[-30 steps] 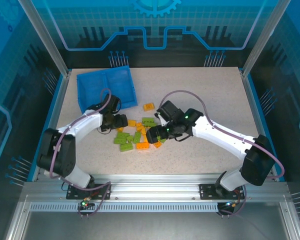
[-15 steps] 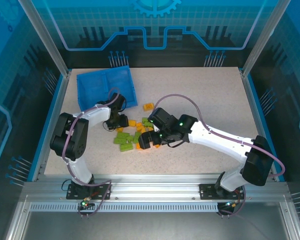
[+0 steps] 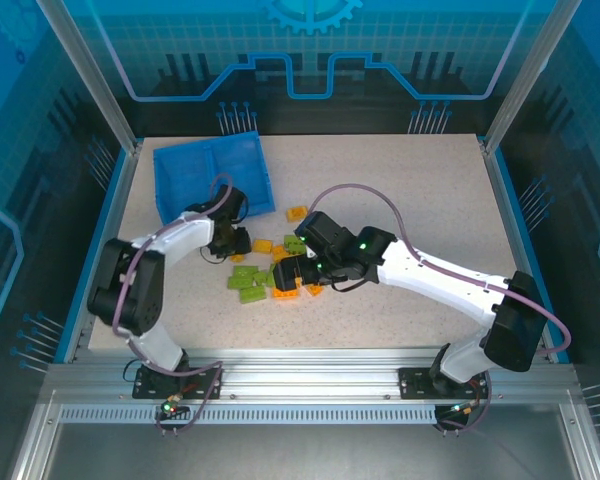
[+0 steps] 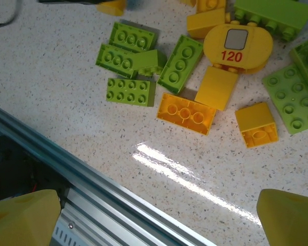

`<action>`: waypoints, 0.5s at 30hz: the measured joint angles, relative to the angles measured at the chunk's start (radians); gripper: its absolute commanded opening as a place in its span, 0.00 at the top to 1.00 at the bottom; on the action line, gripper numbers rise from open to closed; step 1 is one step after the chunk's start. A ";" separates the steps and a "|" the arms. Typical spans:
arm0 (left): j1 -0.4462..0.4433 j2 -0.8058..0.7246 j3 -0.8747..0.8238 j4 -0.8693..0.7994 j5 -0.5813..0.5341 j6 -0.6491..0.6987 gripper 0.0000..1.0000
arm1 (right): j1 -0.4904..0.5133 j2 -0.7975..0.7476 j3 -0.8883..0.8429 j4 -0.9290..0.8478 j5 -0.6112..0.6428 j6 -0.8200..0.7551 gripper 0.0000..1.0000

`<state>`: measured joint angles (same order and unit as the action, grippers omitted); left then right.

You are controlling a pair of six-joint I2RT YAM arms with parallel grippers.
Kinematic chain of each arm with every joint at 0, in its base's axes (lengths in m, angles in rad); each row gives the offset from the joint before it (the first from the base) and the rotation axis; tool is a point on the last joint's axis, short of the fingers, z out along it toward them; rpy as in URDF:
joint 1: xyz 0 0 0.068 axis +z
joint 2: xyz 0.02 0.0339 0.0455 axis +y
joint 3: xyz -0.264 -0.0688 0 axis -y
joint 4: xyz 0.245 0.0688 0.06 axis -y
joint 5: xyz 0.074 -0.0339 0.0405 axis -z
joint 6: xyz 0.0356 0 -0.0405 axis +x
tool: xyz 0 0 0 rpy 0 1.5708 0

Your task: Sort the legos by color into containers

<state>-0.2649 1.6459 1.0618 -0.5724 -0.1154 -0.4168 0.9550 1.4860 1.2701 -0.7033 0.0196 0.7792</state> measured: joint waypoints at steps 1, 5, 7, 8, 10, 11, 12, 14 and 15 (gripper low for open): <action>0.000 -0.047 0.006 -0.012 -0.011 0.000 0.71 | 0.000 -0.006 0.000 0.000 0.008 0.003 0.00; 0.016 -0.166 0.105 -0.052 -0.084 0.006 0.70 | 0.000 -0.042 0.000 -0.001 0.038 0.007 0.00; 0.051 -0.172 0.181 -0.052 -0.122 0.009 0.71 | 0.000 -0.062 0.000 -0.001 0.051 0.007 0.00; 0.078 -0.165 0.219 -0.049 -0.145 0.009 0.71 | 0.000 -0.070 0.000 -0.001 0.057 0.007 0.00; 0.134 -0.132 0.282 -0.042 -0.190 0.009 0.72 | 0.000 -0.081 0.000 -0.002 0.063 0.007 0.00; 0.162 -0.101 0.315 -0.037 -0.215 0.009 0.72 | 0.000 -0.086 0.000 -0.004 0.068 0.007 0.00; 0.182 -0.071 0.341 -0.034 -0.234 0.010 0.73 | 0.000 -0.089 0.000 -0.005 0.071 0.007 0.00; 0.226 0.021 0.409 -0.029 -0.272 0.010 0.73 | 0.000 -0.100 0.000 -0.007 0.078 0.011 0.00; 0.244 0.071 0.443 -0.029 -0.282 0.009 0.73 | 0.000 -0.107 -0.002 -0.007 0.079 0.014 0.00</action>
<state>-0.0212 1.7164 1.5043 -0.6014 -0.3969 -0.4080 0.9550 1.3792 1.2686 -0.7105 0.0986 0.7937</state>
